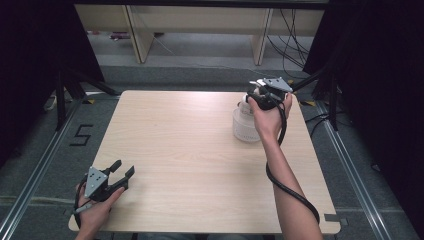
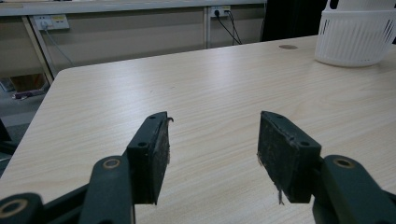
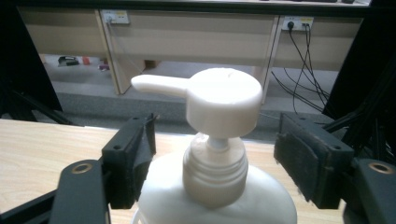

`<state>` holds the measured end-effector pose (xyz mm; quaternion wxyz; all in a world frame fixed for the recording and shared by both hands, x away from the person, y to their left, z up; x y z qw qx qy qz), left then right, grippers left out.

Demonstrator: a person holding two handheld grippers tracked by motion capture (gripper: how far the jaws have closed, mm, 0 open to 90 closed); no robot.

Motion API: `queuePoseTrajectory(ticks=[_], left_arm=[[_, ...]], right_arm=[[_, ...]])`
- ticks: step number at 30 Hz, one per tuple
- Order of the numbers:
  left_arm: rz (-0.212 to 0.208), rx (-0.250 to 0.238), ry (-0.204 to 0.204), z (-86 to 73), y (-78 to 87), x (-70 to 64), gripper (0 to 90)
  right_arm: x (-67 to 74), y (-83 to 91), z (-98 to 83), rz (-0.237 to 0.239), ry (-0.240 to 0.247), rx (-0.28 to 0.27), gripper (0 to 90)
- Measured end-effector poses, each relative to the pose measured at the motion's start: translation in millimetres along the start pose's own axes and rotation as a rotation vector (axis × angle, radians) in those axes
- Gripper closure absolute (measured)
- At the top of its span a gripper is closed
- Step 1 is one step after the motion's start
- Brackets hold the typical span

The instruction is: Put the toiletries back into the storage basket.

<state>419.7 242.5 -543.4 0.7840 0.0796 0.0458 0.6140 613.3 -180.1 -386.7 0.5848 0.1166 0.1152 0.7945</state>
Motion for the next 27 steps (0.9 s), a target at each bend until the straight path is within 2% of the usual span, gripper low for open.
queuePoseTrajectory(ticks=[1,3,7,11,17,18,21,22,23,27], left_arm=[[0.000,0.000,0.000,0.0,0.0,0.0,43.1],[0.000,-0.001,0.002,0.1,0.0,-0.1,43.1],[0.000,0.000,-0.001,-0.1,0.0,0.0,43.0],[0.001,-0.001,0.001,0.1,-0.1,0.0,43.1],[0.001,0.000,0.002,0.0,0.1,0.2,43.0],[-0.001,-0.004,0.001,0.3,-0.3,0.1,43.0],[0.001,0.000,0.001,0.0,-0.1,0.1,42.9],[0.002,0.000,0.001,0.0,0.0,0.3,42.9],[0.002,0.000,0.003,0.0,0.0,0.3,42.9],[0.002,0.000,0.001,0.0,-0.1,0.1,42.8]], right_arm=[[2.1,2.9,-1.3,0.007,-0.014,0.007,27.0],[1.8,2.9,-1.1,0.013,0.004,0.004,26.5],[4.4,9.7,-5.4,0.031,-0.019,0.004,25.1],[4.1,14.7,-4.7,0.039,-0.002,-0.009,24.4],[7.5,22.7,-7.1,0.062,-0.027,-0.010,23.6],[6.9,24.7,-8.3,0.060,-0.010,-0.003,23.5],[9.1,30.5,-12.7,0.071,-0.017,0.003,23.4],[8.4,32.4,-13.8,0.075,0.005,-0.006,23.3],[9.9,35.0,-15.8,0.079,-0.013,-0.006,23.3],[11.7,43.6,-22.5,0.089,-0.008,-0.009,23.2]])
Point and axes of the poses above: each handheld gripper's, and its own axes: y roughly backward along the jaws, z roughly out of its top, x roughly to its left, the point moved 10 cm from there along -y, roughly forward along the jaws, and after that the axes turned 10 degrees about z, right-handed, at the moved point
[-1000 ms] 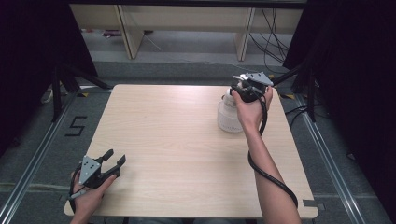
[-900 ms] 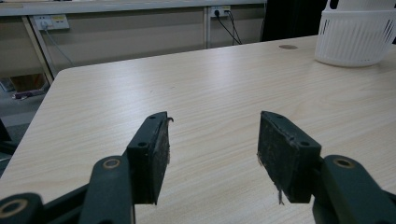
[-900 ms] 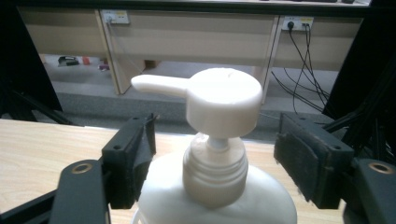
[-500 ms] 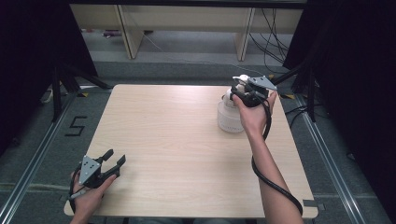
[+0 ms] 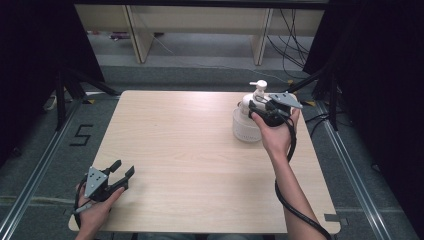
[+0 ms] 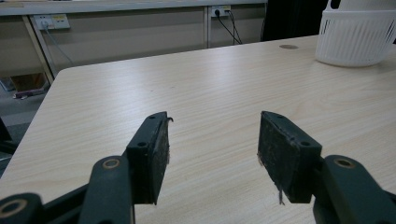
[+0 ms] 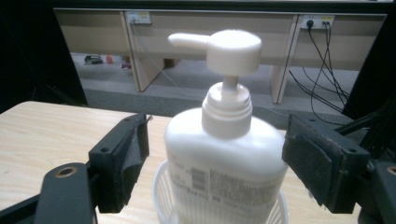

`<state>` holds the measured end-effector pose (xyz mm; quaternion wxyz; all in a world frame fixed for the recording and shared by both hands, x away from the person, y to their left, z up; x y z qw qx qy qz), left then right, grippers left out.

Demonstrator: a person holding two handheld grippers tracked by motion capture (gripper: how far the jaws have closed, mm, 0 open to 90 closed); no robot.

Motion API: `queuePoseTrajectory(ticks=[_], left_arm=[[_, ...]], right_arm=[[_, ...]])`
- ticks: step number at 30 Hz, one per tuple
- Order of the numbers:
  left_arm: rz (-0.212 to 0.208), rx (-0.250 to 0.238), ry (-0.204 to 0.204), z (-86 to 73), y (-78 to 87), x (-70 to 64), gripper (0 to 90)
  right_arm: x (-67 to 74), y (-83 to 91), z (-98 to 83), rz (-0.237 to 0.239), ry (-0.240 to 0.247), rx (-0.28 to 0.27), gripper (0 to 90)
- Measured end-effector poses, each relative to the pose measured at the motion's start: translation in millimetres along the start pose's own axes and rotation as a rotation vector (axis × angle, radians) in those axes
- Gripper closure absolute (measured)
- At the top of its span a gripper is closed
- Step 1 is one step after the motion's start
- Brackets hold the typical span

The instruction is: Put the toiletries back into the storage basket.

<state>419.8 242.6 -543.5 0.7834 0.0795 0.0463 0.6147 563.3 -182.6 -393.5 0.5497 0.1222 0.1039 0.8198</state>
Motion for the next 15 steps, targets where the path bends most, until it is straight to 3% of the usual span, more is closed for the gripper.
queuePoseTrajectory(ticks=[8,10,12,13,15], left_arm=[[0.001,0.001,-0.001,-0.1,0.0,0.0,42.8],[0.001,0.002,0.000,-0.1,0.1,0.1,42.7],[0.001,0.003,0.000,-0.2,0.0,0.4,42.7],[0.002,0.002,0.002,-0.2,0.1,0.4,42.7],[0.001,0.002,0.002,-0.2,0.1,0.3,42.7]], right_arm=[[5.6,20.0,-18.0,0.027,0.005,0.016,23.3],[8.4,23.8,-22.5,0.042,-0.020,0.012,23.3],[7.0,27.8,-26.7,0.046,0.010,0.018,23.2],[8.4,30.2,-29.6,0.046,-0.015,0.027,23.2],[8.4,33.8,-33.4,0.051,-0.016,0.027,23.2]])
Point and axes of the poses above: each handheld gripper's, and its own axes: y roughly backward along the jaws, z roughly out of its top, x roughly to its left, the point moved 10 cm from there along -y, roughly forward along the jaws, and after that the axes turned 10 degrees about z, right-handed, at the moved point
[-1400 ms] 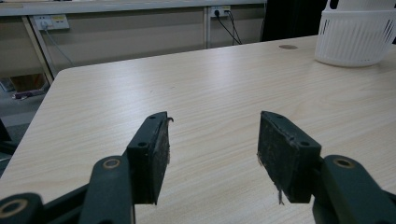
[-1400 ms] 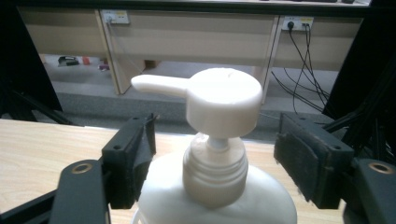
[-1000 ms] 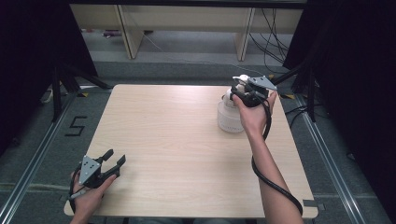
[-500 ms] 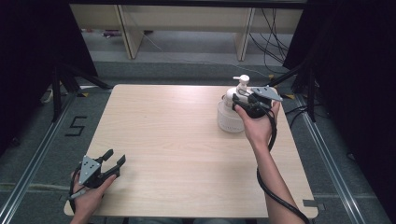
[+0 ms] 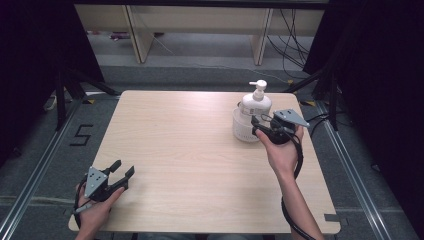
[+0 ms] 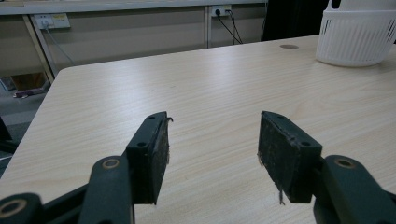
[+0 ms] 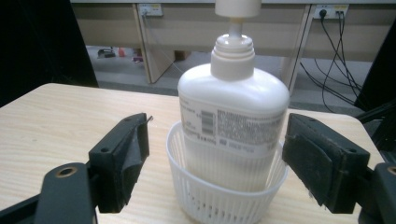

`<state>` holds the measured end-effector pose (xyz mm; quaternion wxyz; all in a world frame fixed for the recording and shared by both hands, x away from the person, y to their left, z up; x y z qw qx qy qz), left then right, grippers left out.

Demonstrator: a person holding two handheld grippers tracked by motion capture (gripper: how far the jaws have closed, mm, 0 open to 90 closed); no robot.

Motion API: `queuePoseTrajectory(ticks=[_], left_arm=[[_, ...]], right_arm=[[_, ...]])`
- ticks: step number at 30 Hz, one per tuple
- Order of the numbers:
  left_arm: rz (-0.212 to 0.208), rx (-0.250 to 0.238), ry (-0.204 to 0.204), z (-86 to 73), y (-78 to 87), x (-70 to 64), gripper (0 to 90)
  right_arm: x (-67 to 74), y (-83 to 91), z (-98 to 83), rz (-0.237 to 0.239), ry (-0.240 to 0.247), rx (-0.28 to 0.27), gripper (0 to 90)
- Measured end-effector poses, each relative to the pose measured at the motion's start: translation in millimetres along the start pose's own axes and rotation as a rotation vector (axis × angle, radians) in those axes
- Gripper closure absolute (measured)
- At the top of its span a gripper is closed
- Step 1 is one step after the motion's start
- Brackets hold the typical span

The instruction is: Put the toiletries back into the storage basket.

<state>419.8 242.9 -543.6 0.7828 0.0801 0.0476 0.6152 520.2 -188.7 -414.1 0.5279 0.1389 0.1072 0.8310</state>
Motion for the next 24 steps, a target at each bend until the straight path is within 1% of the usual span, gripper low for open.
queuePoseTrajectory(ticks=[1,2,4,5,6,7,8,9,10,11,12,13,14,15,16,17,18,19,20,21,23,24], left_arm=[[0.000,0.000,0.000,0.0,0.0,0.1,42.7],[0.000,0.000,0.000,0.0,0.0,0.1,42.7],[0.001,0.001,0.002,-0.1,0.1,0.1,42.6],[0.001,0.002,0.001,-0.1,0.1,0.1,42.6],[0.001,0.001,0.001,-0.1,0.0,0.0,42.6],[0.001,0.001,-0.001,-0.1,-0.1,-0.1,42.7],[0.001,0.001,-0.001,-0.1,-0.1,-0.1,42.7],[0.001,0.001,0.000,-0.1,-0.1,0.0,42.6],[0.002,0.001,0.001,-0.1,0.0,0.1,42.6],[0.002,0.001,0.002,-0.1,0.0,0.1,42.6],[0.002,0.001,0.002,-0.1,-0.1,0.1,42.6],[0.002,0.002,0.002,-0.1,-0.1,0.0,42.6],[0.002,0.001,0.001,-0.1,-0.1,0.0,42.6],[0.002,0.002,-0.001,-0.1,-0.1,0.1,42.6],[0.002,0.002,0.001,-0.2,0.0,0.0,42.6],[0.002,0.002,0.001,-0.2,0.0,0.0,42.6],[0.002,0.003,0.001,-0.2,0.0,0.1,42.5],[0.002,0.002,0.001,-0.2,0.0,0.1,42.5],[0.002,0.003,0.001,-0.2,0.0,0.2,42.5],[0.003,0.003,0.001,-0.2,0.0,0.2,42.5],[0.003,0.003,0.003,-0.2,0.0,0.3,42.4],[0.007,0.010,0.001,-0.7,0.4,0.7,42.4]], right_arm=[[-1.6,2.0,-2.2,0.000,0.017,0.004,23.3],[-0.7,4.3,-4.9,0.002,0.004,0.009,23.6],[-1.1,7.4,-9.5,0.018,0.014,0.010,24.4],[-1.0,9.6,-12.9,0.023,-0.001,0.019,24.5],[-3.2,10.8,-13.8,0.015,0.016,0.010,24.6],[-3.3,12.9,-18.0,0.019,0.001,0.018,24.6],[-4.7,15.1,-21.7,0.016,0.006,0.025,24.8],[-4.2,16.0,-23.4,0.019,-0.008,0.017,25.0],[-5.4,17.0,-26.1,0.023,0.002,0.018,25.1],[-5.8,19.1,-30.4,0.019,-0.011,0.030,25.1],[-6.2,20.7,-33.4,0.025,-0.011,0.036,25.2],[-7.3,21.8,-37.3,0.020,-0.012,0.042,25.3],[-9.0,23.1,-40.0,0.022,0.004,0.044,25.4],[-6.8,24.8,-44.1,0.021,-0.035,0.050,25.6],[-7.3,24.8,-47.2,0.034,-0.024,0.050,25.7],[-8.0,26.4,-51.5,0.030,-0.029,0.057,25.9],[-7.6,26.7,-54.8,0.037,-0.036,0.054,26.0],[-9.7,27.7,-58.5,0.032,-0.013,0.059,26.2],[-9.9,28.4,-63.5,0.034,-0.012,0.071,26.3],[-8.9,30.0,-67.5,0.033,-0.035,0.079,26.5],[-10.7,31.0,-78.4,0.044,-0.021,0.087,26.9],[-9.8,31.9,-83.2,0.039,-0.042,0.091,27.0]])
Point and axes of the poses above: each handheld gripper's, and its own axes: y roughly backward along the jaws, z roughly out of its top, x roughly to its left, the point moved 10 cm from there along -y, roughly forward along the jaws, and after that the axes turned 10 degrees about z, right-handed, at the moved point
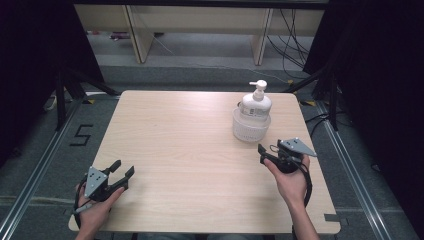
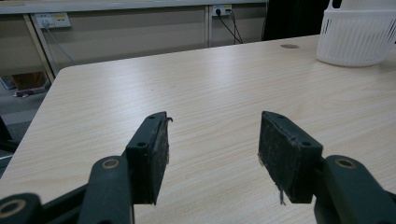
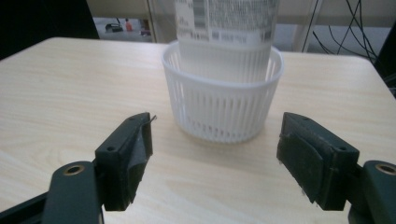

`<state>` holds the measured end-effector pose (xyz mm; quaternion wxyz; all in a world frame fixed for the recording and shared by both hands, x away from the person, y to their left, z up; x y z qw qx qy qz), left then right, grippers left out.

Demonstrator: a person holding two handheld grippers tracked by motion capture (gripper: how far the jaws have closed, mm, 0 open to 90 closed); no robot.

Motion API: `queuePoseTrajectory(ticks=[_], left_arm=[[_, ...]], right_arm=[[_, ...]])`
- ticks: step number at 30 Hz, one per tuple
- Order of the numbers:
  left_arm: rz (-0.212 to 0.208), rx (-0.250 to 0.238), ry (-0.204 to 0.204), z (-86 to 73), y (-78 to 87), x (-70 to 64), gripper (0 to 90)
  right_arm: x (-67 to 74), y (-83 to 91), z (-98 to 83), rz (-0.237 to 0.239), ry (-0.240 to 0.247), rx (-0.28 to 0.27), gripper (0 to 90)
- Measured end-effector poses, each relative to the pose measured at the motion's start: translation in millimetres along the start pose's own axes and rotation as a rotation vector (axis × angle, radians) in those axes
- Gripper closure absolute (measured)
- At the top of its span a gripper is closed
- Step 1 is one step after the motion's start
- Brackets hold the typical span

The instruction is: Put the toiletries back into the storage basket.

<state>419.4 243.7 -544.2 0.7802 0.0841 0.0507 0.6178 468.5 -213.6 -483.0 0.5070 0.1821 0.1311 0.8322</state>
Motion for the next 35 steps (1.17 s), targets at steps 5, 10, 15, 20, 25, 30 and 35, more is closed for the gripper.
queuePoseTrajectory(ticks=[5,10,15,20,25,30,35], left_arm=[[0.001,-0.001,0.000,0.1,-0.2,0.0,42.4],[0.002,0.000,0.002,0.0,-0.2,0.0,42.3],[0.003,0.001,0.005,0.0,-0.2,0.1,42.3],[0.003,0.001,0.006,0.0,-0.1,0.3,42.3],[0.002,0.001,0.004,-0.1,0.1,0.3,42.3],[0.000,0.002,0.006,0.0,0.0,0.5,42.3],[0.001,0.001,0.015,0.1,0.0,1.1,42.2]], right_arm=[[-8.5,0.6,-28.5,0.006,0.023,0.018,27.9],[-13.7,3.0,-47.0,0.011,0.017,0.019,28.3],[-14.9,3.4,-61.9,0.030,0.011,0.014,28.8],[-16.4,1.8,-75.5,0.015,-0.017,0.006,28.7],[-17.4,2.0,-75.4,0.006,-0.001,-0.032,28.6],[-17.7,3.1,-74.4,-0.001,0.017,-0.043,28.4],[-20.5,4.7,-73.4,-0.012,0.029,-0.054,27.7]])
Point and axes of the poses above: each handheld gripper's, and its own axes: y roughly backward along the jaws, z roughly out of its top, x roughly to its left, the point moved 10 cm from there along -y, roughly forward along the jaws, and after that the axes turned 10 degrees about z, right-handed, at the moved point
